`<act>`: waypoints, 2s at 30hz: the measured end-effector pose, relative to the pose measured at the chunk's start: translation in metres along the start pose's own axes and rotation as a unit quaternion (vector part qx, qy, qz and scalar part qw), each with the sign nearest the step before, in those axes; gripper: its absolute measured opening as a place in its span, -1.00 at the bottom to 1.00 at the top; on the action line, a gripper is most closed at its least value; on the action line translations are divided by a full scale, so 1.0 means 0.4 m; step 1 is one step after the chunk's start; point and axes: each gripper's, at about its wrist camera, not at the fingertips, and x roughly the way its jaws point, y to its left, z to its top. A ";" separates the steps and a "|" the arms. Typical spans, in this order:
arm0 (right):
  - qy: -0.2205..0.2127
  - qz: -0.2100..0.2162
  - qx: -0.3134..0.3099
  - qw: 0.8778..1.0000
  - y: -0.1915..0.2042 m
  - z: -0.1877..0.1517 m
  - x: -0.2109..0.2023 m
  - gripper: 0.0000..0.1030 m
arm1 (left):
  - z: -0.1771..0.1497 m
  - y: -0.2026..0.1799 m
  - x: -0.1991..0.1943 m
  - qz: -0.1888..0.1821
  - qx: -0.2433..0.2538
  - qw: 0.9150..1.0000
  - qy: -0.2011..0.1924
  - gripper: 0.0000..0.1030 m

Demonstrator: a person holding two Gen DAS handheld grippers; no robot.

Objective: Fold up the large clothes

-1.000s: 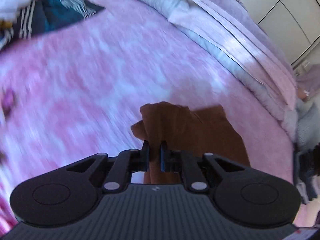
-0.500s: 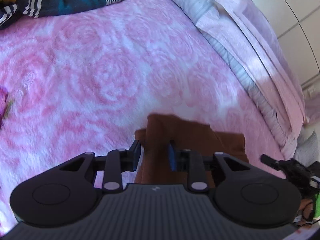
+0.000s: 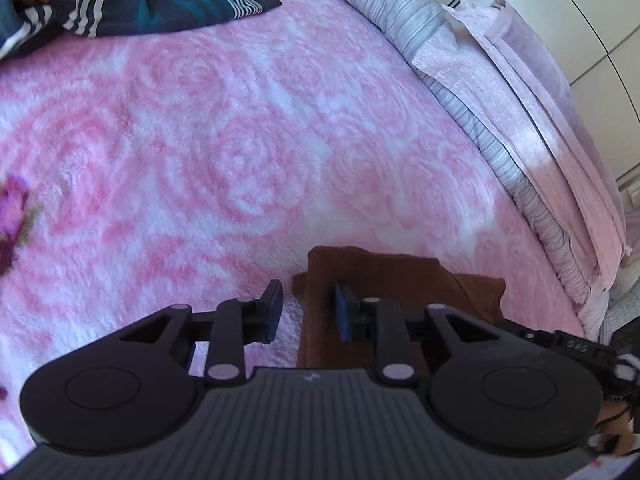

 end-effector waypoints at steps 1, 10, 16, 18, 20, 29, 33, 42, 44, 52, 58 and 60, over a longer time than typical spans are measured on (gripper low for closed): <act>0.004 0.012 0.006 1.000 0.007 -0.017 -0.023 -0.23 | -0.005 -0.001 -0.012 0.000 -0.001 1.000 0.001 -0.52; 0.036 0.038 0.049 0.997 -0.011 -0.145 -0.050 -1.00 | -0.116 -0.010 -0.105 0.010 -0.014 1.000 0.014 -0.45; 0.061 0.012 0.041 0.997 -0.001 -0.114 -0.072 -0.28 | -0.177 -0.002 -0.119 0.032 -0.015 0.999 0.015 -0.43; 0.048 0.008 0.020 0.999 0.001 -0.093 -0.092 0.18 | -0.174 0.008 -0.141 0.021 -0.031 0.999 0.009 -0.30; 0.044 0.044 0.034 0.997 -0.019 -0.080 -0.095 0.23 | -0.168 0.019 -0.158 0.010 -0.045 0.999 0.003 -0.04; 0.069 0.120 0.151 0.979 -0.105 -0.076 0.050 0.26 | -0.136 0.074 -0.062 -0.060 -0.112 0.990 0.058 0.18; 0.069 0.137 0.143 0.978 -0.103 -0.053 0.093 0.12 | -0.103 0.072 -0.028 -0.087 -0.102 0.988 0.070 0.08; 0.021 0.095 0.108 0.989 -0.035 -0.086 0.075 -0.62 | -0.081 0.060 0.033 -0.118 -0.051 0.988 0.091 -0.79; -0.009 0.088 0.108 0.990 0.001 -0.099 0.030 -0.64 | -0.077 0.030 0.013 -0.108 -0.013 0.991 0.080 -0.82; -0.120 0.065 0.141 0.981 0.134 -0.160 -0.300 -0.64 | -0.036 -0.148 -0.163 -0.127 0.092 0.986 0.053 -0.84; -0.218 0.022 0.187 0.957 0.181 -0.220 -0.657 -0.64 | -0.018 -0.451 -0.331 -0.185 0.177 0.964 0.070 -0.84; -0.246 0.006 0.210 0.946 0.175 -0.254 -0.764 -0.64 | -0.035 -0.557 -0.367 -0.212 0.200 0.953 0.079 -0.84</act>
